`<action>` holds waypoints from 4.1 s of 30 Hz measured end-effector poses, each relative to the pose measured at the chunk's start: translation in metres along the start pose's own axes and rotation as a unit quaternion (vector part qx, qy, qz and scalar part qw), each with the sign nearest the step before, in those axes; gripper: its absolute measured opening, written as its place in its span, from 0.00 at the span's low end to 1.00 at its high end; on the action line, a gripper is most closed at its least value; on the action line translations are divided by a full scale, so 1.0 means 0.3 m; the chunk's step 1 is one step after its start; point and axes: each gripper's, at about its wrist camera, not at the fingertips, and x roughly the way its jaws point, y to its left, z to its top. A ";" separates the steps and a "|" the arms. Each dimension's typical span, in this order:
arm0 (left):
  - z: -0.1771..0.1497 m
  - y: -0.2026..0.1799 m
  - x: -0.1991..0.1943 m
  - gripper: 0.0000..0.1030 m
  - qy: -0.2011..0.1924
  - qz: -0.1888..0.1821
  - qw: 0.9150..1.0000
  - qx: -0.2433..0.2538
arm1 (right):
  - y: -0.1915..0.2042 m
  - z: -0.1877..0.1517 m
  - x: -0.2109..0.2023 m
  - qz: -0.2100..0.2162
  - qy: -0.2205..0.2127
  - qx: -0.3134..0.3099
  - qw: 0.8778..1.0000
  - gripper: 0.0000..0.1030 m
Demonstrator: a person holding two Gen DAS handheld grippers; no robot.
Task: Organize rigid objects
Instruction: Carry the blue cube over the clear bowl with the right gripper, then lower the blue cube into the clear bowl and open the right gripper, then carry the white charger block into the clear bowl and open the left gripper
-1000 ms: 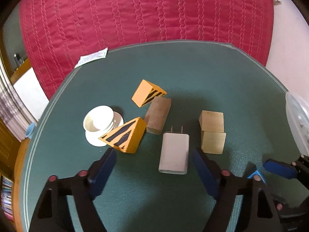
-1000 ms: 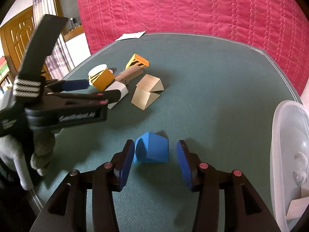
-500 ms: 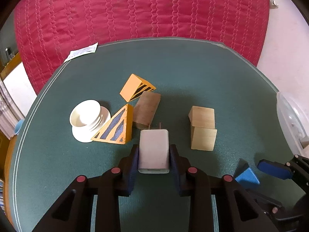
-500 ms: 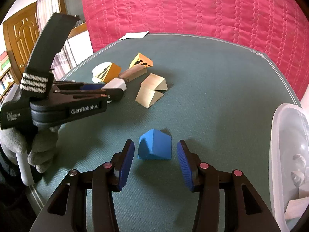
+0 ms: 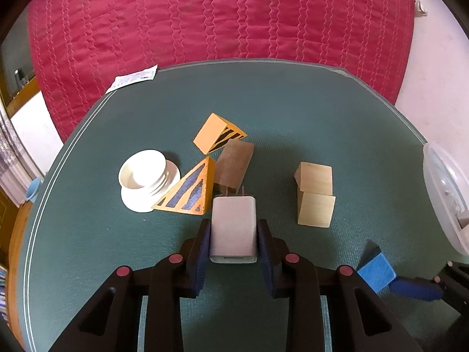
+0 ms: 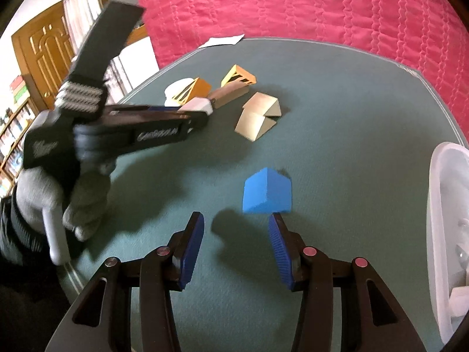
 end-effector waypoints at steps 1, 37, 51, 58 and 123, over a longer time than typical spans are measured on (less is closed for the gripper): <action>0.000 0.001 -0.001 0.31 0.000 0.000 1.000 0.000 | -0.003 0.013 0.008 -0.003 -0.001 0.004 1.000 0.46; -0.010 -0.006 -0.044 0.31 -0.011 -0.015 1.000 -0.002 | -0.045 0.079 -0.055 -0.092 -0.062 0.017 0.994 0.34; -0.020 -0.046 -0.065 0.31 -0.012 -0.022 1.000 0.005 | -0.180 0.046 -0.195 -0.127 -0.098 0.072 0.984 0.34; -0.028 -0.069 -0.077 0.31 -0.013 -0.025 1.000 0.009 | -0.264 0.031 -0.282 -0.150 -0.124 0.105 0.975 0.34; 0.005 -0.753 -0.223 0.31 -0.035 -0.212 0.954 0.208 | -0.707 -0.150 -0.567 -0.248 -0.218 0.322 0.887 0.51</action>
